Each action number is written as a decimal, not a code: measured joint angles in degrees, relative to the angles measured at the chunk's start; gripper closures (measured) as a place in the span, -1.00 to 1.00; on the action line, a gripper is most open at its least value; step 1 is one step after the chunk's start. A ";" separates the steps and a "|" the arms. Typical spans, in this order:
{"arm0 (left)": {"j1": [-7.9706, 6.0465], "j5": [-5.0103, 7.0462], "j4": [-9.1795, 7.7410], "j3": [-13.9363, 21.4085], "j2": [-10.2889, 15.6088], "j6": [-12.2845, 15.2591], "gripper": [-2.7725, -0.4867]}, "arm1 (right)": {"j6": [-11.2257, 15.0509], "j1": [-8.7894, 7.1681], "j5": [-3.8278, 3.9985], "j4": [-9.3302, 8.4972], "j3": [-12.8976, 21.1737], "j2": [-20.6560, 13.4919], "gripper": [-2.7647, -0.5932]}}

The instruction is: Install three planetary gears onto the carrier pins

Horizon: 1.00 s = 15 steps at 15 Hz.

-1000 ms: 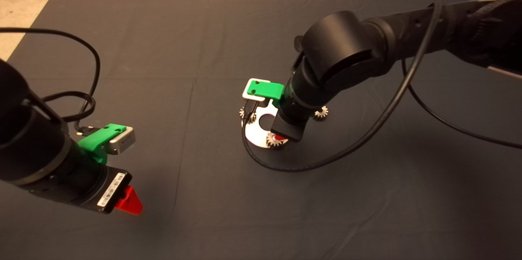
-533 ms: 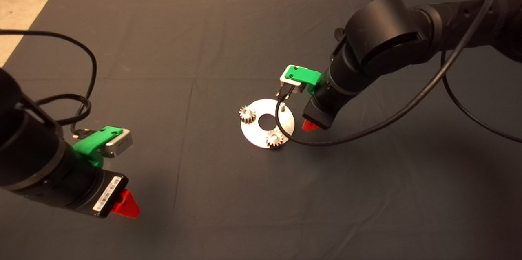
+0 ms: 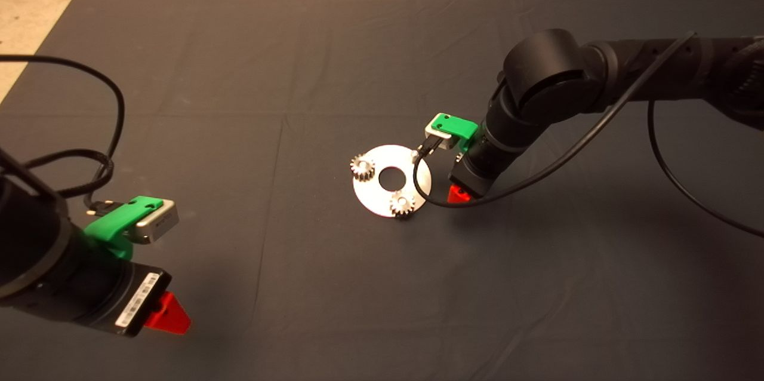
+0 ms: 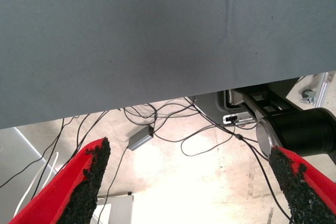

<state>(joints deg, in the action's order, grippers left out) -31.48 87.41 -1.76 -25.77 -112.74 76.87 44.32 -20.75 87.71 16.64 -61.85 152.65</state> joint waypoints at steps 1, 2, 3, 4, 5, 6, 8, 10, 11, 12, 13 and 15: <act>0.00 0.00 0.00 0.06 0.11 0.00 -0.48 | -0.01 0.72 -0.01 0.00 -0.78 -0.08 -0.68; -0.02 0.00 0.00 0.09 0.20 0.00 -0.48 | -0.01 1.21 0.00 0.00 -1.46 -0.13 -0.72; -0.02 0.00 0.00 0.12 0.23 0.00 -0.48 | -0.01 1.33 0.00 0.00 -1.94 -0.20 -0.72; -0.01 0.00 -0.04 0.20 0.28 0.00 -0.48 | -0.01 1.38 0.00 0.00 -2.31 -0.29 -0.73; 0.00 0.00 -0.04 0.28 0.44 0.00 -0.48 | -0.01 1.38 -0.01 0.00 -2.53 -0.31 -0.81; 0.00 0.00 -0.04 0.37 0.54 0.00 -0.48 | -0.03 1.41 -0.01 0.00 -2.70 -0.33 -0.82; -0.02 0.00 -0.04 0.39 0.54 0.00 -0.48 | -0.03 1.41 -0.01 0.00 -3.01 -0.33 -0.83; -0.02 -0.01 -0.04 0.39 0.54 0.00 -0.48 | -0.03 1.40 -0.01 0.00 -3.48 -0.44 -0.85; -0.02 0.00 -0.04 0.39 0.54 -0.02 -0.48 | -0.03 1.38 -0.01 0.00 -4.04 -0.45 -0.85; 0.00 0.00 -0.04 0.39 0.54 -0.02 -0.48 | -0.06 1.38 -0.01 0.00 -4.50 -0.45 -0.85; 0.00 -0.01 -0.04 0.39 0.54 -0.02 -0.48 | -0.06 1.38 -0.01 0.00 -4.91 -0.45 -0.85; -0.02 0.00 -0.04 0.39 0.54 -0.01 -0.48 | -0.08 1.36 -0.01 0.00 -5.79 -0.45 -0.85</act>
<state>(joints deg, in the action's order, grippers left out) -31.50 87.41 -1.79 -25.38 -112.20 76.86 44.24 -19.40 87.70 16.64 -67.64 152.20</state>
